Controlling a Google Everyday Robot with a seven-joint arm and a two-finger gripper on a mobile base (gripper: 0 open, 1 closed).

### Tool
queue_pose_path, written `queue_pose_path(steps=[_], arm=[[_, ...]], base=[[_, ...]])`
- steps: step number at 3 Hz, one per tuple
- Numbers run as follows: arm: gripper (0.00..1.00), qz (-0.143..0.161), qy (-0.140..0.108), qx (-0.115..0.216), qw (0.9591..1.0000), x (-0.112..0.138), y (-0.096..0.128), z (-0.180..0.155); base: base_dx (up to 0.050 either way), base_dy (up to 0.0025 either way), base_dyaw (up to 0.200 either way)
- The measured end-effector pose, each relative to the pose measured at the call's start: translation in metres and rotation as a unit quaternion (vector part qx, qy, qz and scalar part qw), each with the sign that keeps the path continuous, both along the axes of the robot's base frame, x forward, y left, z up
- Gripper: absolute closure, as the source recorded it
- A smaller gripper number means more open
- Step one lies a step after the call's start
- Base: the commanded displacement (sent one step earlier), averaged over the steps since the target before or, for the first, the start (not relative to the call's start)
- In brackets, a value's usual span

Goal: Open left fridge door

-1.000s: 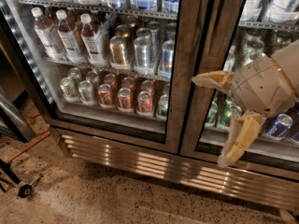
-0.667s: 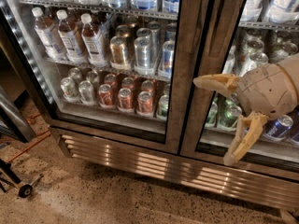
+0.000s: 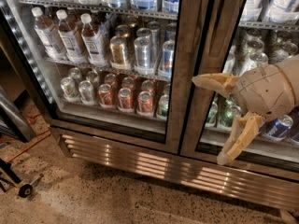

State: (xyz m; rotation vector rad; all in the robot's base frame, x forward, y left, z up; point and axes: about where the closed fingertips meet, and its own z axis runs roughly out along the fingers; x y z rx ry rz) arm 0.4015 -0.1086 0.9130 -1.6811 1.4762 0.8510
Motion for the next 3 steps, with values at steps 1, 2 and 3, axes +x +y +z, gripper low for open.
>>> queue_pose_path(steps=[1, 2, 3], arm=[[0.00, -0.052, -0.033, 0.003, 0.9981, -0.0073, 0.0014, 0.0051], [0.00, -0.093, -0.058, -0.008, 0.9940, -0.0103, -0.0015, 0.0045], [0.00, -0.093, -0.059, -0.008, 0.9939, -0.0104, -0.0016, 0.0045]], base=[[0.000, 0.00000, 0.000], [0.000, 0.00000, 0.000], [0.000, 0.00000, 0.000]])
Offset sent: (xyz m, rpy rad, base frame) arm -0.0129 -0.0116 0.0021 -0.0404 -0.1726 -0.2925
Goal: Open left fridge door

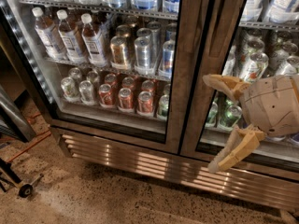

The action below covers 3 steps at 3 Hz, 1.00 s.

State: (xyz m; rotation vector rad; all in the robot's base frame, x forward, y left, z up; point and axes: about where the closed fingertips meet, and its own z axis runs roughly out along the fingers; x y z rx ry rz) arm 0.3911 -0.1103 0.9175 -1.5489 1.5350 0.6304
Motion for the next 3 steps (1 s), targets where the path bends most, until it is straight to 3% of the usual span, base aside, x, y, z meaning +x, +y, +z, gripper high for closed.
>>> queue_pose_path(steps=[1, 2, 3], arm=[[0.00, 0.025, 0.013, 0.039, 0.9989, -0.002, 0.004, 0.002], [0.00, 0.102, 0.020, 0.154, 0.9826, -0.010, 0.013, 0.010], [0.00, 0.156, 0.025, 0.267, 0.9507, -0.012, 0.014, 0.020]], base=[[0.000, 0.00000, 0.000], [0.000, 0.00000, 0.000], [0.000, 0.00000, 0.000]])
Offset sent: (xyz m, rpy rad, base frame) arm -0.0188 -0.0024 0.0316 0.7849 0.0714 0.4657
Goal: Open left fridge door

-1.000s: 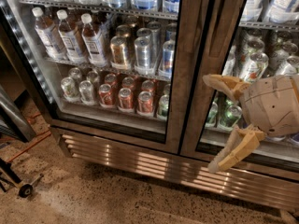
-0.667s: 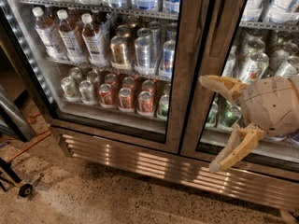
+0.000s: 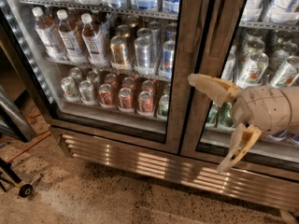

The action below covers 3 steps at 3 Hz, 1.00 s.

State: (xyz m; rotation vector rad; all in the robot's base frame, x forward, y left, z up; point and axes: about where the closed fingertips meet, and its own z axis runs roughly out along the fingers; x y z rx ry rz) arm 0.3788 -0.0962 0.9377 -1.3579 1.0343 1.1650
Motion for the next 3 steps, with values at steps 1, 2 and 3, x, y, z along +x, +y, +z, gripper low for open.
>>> queue_pose_path(steps=[1, 2, 3], arm=[[0.00, 0.001, 0.005, 0.006, 1.0000, 0.0015, 0.0006, -0.0005], [0.00, -0.053, -0.011, 0.002, 0.9985, -0.0010, -0.0019, 0.0000], [0.00, -0.099, -0.032, -0.019, 0.9944, -0.0033, -0.0045, -0.0003]], base=[[0.000, 0.00000, 0.000], [0.000, 0.00000, 0.000], [0.000, 0.00000, 0.000]])
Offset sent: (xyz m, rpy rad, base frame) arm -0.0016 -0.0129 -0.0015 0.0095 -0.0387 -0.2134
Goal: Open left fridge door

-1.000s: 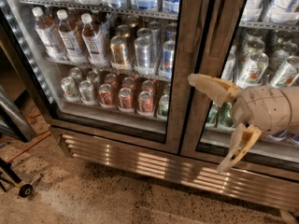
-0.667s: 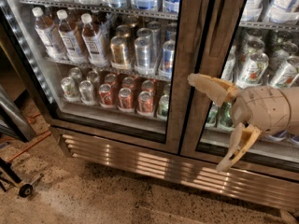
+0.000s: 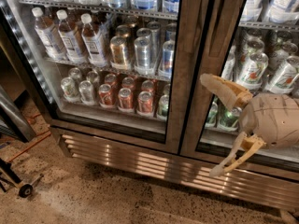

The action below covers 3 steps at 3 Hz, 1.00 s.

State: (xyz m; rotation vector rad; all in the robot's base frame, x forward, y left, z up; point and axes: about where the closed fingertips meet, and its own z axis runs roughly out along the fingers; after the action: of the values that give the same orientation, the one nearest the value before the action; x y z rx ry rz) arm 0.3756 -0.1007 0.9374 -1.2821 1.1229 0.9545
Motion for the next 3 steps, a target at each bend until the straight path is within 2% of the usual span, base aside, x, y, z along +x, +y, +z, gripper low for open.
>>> queue_pose_path(steps=[1, 2, 3], arm=[[0.00, 0.000, 0.000, 0.000, 1.0000, 0.000, 0.000, 0.000], [0.00, -0.005, -0.005, 0.007, 1.0000, -0.001, 0.005, 0.020], [0.00, -0.013, -0.032, 0.004, 0.9994, -0.015, 0.018, 0.062]], base=[[0.000, 0.00000, 0.000], [0.000, 0.00000, 0.000], [0.000, 0.00000, 0.000]])
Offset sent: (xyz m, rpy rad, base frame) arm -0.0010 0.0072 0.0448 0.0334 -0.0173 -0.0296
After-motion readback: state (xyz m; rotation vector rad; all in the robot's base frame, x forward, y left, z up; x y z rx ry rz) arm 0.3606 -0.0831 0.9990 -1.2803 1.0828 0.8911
